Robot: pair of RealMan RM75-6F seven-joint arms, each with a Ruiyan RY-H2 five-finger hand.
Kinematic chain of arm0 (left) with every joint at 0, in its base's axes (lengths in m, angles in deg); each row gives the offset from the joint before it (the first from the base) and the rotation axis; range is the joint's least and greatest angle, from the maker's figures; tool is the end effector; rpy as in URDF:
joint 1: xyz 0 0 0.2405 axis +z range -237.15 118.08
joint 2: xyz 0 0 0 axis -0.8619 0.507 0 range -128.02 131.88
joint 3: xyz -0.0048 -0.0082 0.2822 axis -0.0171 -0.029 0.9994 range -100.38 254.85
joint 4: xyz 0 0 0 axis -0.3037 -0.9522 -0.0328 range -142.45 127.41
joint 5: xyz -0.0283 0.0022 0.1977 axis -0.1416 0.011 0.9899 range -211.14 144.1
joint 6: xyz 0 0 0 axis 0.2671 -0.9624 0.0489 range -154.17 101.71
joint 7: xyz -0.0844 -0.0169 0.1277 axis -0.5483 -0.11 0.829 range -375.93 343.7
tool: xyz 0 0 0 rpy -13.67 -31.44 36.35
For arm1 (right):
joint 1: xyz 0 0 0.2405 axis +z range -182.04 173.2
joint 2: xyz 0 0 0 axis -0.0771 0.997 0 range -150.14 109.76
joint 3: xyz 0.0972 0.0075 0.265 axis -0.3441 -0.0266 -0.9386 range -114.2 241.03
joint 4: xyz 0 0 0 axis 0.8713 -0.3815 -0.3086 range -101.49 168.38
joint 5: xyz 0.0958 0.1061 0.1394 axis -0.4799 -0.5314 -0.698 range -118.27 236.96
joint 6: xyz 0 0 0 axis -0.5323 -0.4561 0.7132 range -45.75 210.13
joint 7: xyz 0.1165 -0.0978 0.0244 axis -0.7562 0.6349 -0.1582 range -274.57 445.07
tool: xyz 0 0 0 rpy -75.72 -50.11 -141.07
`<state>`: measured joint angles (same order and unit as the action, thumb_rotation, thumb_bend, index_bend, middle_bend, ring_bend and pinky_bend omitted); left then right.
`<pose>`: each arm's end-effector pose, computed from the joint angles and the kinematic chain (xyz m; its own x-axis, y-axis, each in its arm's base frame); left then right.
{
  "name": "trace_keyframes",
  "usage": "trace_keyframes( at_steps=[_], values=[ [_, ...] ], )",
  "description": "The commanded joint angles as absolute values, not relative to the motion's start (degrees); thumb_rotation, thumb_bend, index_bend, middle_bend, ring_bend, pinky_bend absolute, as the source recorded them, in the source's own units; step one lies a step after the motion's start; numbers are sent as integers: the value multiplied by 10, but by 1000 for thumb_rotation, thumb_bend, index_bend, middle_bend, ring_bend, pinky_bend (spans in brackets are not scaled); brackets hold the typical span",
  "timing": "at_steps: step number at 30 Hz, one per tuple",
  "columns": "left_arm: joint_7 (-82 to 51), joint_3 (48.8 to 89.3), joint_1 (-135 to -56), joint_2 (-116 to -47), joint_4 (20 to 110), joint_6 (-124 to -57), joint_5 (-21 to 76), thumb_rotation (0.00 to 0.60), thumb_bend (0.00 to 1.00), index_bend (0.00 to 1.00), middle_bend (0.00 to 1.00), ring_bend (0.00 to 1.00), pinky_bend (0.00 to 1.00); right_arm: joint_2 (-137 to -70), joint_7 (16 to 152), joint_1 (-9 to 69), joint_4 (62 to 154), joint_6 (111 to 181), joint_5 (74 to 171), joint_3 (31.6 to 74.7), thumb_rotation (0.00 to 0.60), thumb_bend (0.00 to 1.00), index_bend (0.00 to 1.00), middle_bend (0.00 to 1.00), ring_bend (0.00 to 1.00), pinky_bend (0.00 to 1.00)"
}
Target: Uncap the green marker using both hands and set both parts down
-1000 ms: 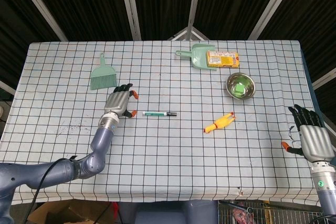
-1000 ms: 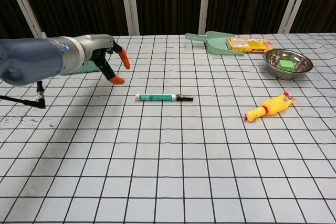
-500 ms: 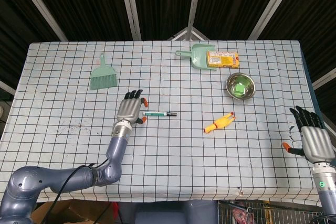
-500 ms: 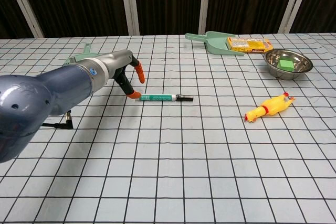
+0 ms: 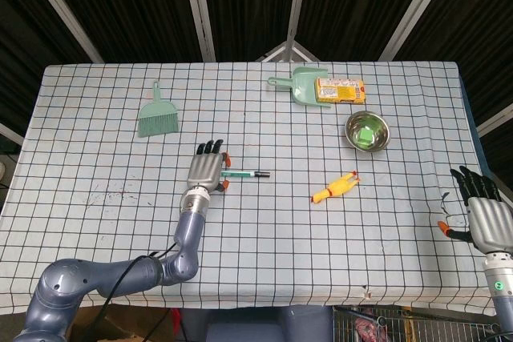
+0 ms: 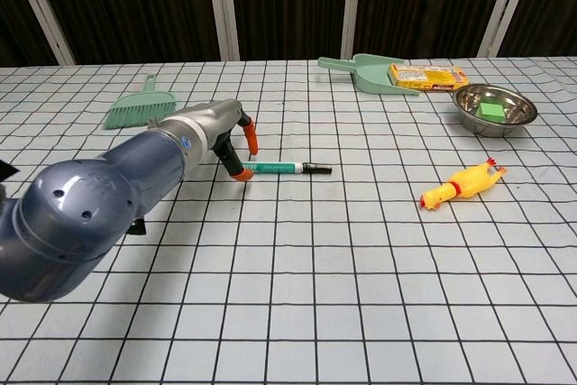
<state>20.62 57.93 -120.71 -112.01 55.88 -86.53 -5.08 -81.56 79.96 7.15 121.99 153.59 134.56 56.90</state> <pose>-0.0846 0.4116 -0.1151 0.3483 0.3205 0.8809 0.9367 -0.0834 -0.3400 -0.3545 -0.2444 0.1947 0.3663 -0.1028 0.9248 -0.9225 0.0903 0.3754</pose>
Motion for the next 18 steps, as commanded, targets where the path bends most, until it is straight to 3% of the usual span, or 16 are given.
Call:
trace_keyframes(
  at_steps=[1,7,18],
  values=[
    [205,574,-1214,-1140,528,-855,-41,600,402,429,43,0,0,-817,795,70,1215,1535,1346,570,600,219,79,0,0,0],
    [197,564,-1219,-1160,495,-843,-31,600,483,452,56,0,0,-819,788,69,1206,1532,1345,571,600,219,79,0,0,0],
    [188,552,-1223,-1184,453,-819,-14,600,483,468,61,0,0,-825,783,71,1194,1525,1344,571,600,219,79,0,0,0]
  ],
)
